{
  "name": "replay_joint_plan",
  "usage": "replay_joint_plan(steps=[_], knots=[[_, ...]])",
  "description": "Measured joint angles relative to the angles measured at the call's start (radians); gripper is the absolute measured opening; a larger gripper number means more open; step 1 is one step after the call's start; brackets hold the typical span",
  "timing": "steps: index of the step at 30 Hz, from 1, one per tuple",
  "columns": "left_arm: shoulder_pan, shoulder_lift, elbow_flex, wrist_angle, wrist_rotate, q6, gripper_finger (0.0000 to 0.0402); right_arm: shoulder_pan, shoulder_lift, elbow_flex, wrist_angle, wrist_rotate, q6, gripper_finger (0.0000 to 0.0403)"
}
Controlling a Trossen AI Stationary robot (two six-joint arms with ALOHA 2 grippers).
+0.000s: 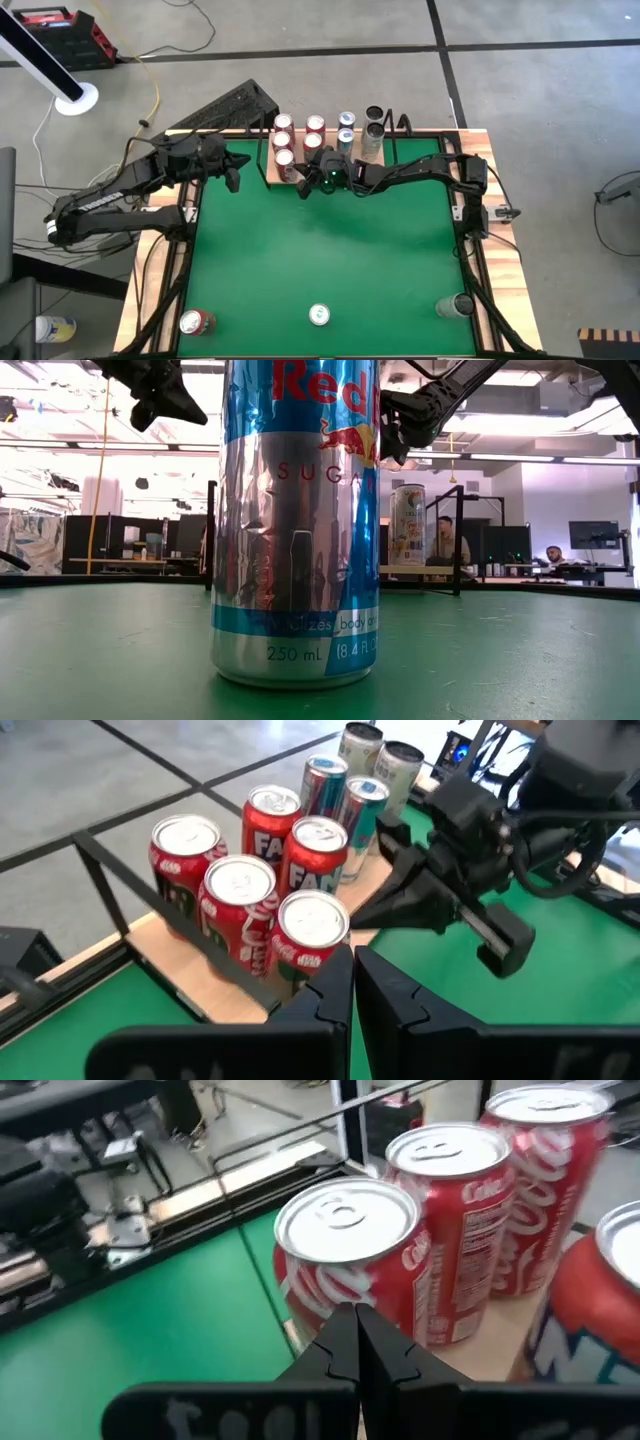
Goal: Place canned beverage on shelf
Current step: Put the red soda can on the shelf
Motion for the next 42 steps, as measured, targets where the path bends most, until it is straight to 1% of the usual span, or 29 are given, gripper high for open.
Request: replay_joint_plan(steps=[3,6,11,20,33,36,42], knots=[[0.000,0.012,0.000,0.000,0.003,-0.007,0.0000,0.002,0.000,0.000,-0.059,-0.011,-0.025,0.0015],[-0.005,0.021,0.000,0.003,0.005,-0.009,0.0000,0.003,-0.006,0.000,-0.117,0.014,-0.025,0.0017],[-0.030,0.053,0.000,0.024,0.006,-0.006,0.0000,-0.008,-0.001,0.000,-0.082,0.020,-0.024,0.0017],[-0.070,0.150,0.000,0.067,0.003,0.008,0.0000,-0.017,0.000,0.000,-0.021,0.025,-0.017,0.0016],[-0.070,0.269,0.000,0.178,0.003,0.036,0.0000,-0.016,0.000,0.000,0.019,0.014,-0.018,0.0016],[-0.070,0.298,0.000,0.180,0.003,0.046,0.0000,-0.016,0.000,0.000,0.027,-0.009,-0.021,0.0016],[-0.070,0.362,0.000,0.179,0.003,0.045,0.0000,-0.015,0.000,0.000,0.027,-0.022,-0.022,0.0016]])
